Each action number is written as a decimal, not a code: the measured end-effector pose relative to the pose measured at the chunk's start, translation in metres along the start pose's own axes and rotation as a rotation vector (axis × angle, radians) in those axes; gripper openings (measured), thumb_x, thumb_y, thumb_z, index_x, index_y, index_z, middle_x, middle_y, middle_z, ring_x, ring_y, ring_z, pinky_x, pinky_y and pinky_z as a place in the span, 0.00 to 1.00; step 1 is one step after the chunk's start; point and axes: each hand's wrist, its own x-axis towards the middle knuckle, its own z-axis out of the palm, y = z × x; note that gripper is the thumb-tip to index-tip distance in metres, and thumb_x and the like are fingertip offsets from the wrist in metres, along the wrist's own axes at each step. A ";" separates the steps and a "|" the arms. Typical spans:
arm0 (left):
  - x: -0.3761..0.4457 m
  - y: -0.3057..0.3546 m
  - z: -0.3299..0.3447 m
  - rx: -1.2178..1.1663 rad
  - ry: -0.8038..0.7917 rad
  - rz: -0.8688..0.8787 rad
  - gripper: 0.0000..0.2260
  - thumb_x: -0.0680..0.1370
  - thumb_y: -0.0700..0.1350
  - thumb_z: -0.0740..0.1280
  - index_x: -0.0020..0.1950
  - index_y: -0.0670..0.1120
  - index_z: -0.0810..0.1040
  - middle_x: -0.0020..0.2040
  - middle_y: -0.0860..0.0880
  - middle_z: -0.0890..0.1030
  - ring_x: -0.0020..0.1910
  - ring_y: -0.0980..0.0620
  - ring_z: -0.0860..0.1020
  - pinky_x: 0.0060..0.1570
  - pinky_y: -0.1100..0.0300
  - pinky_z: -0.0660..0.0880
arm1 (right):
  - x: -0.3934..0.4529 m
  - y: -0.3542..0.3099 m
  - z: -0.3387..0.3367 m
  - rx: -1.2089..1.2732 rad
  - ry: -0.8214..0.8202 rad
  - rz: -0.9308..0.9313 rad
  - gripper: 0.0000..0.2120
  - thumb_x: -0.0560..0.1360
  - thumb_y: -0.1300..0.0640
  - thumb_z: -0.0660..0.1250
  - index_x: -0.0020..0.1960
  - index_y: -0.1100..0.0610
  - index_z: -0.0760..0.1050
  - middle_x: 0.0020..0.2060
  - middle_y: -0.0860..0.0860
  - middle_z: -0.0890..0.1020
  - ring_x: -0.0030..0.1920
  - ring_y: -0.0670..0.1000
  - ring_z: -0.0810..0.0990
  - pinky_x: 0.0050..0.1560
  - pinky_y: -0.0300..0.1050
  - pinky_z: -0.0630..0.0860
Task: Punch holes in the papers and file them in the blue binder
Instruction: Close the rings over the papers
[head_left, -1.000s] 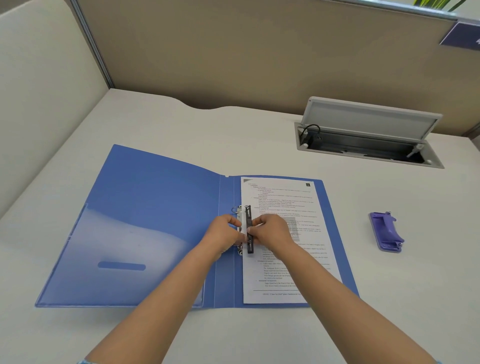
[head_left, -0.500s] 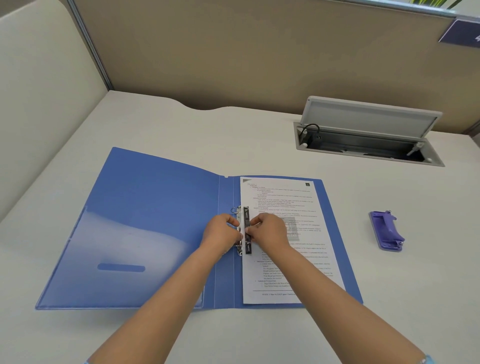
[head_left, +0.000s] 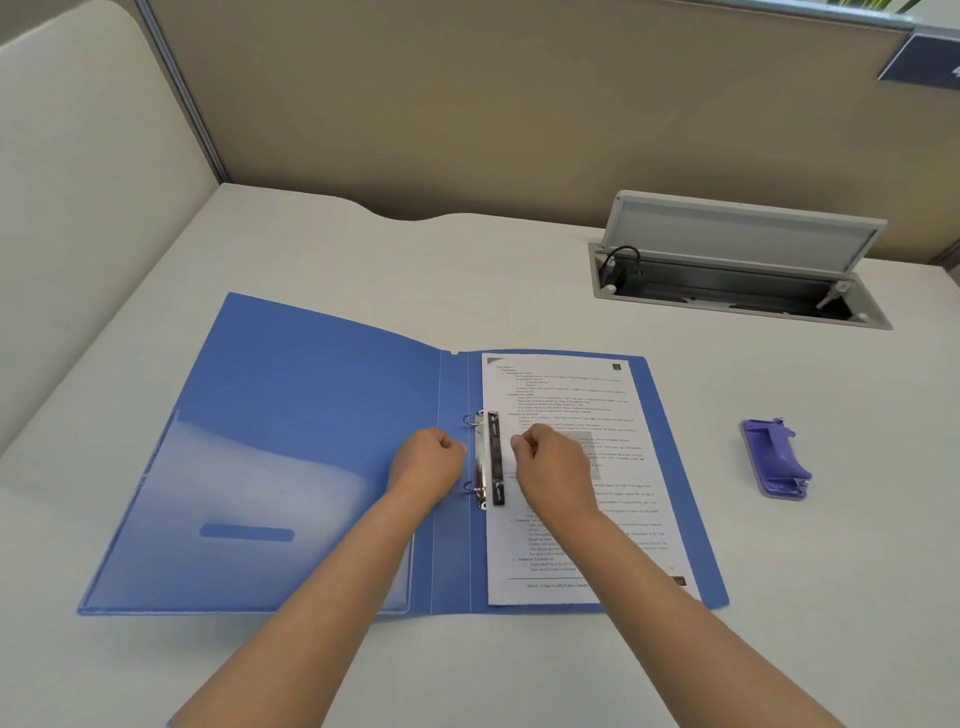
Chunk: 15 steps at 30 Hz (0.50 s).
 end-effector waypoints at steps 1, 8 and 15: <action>0.002 0.001 -0.002 0.025 0.008 0.005 0.10 0.77 0.45 0.60 0.37 0.45 0.69 0.37 0.43 0.77 0.34 0.46 0.72 0.38 0.56 0.72 | -0.008 -0.001 0.000 -0.055 -0.020 -0.020 0.12 0.80 0.51 0.56 0.43 0.58 0.71 0.38 0.52 0.78 0.41 0.54 0.76 0.40 0.46 0.70; 0.007 0.044 -0.002 0.469 -0.021 0.082 0.26 0.77 0.63 0.54 0.46 0.41 0.75 0.44 0.49 0.78 0.49 0.44 0.77 0.40 0.59 0.69 | -0.034 -0.010 0.020 -0.459 -0.141 -0.050 0.29 0.72 0.32 0.56 0.51 0.57 0.77 0.47 0.52 0.82 0.49 0.55 0.81 0.41 0.44 0.68; 0.018 0.056 0.015 0.691 -0.032 0.074 0.20 0.77 0.59 0.53 0.45 0.45 0.75 0.34 0.50 0.72 0.41 0.49 0.74 0.30 0.63 0.64 | -0.022 -0.016 0.024 -0.604 -0.220 -0.071 0.24 0.77 0.38 0.53 0.46 0.57 0.75 0.46 0.53 0.82 0.49 0.54 0.81 0.30 0.40 0.60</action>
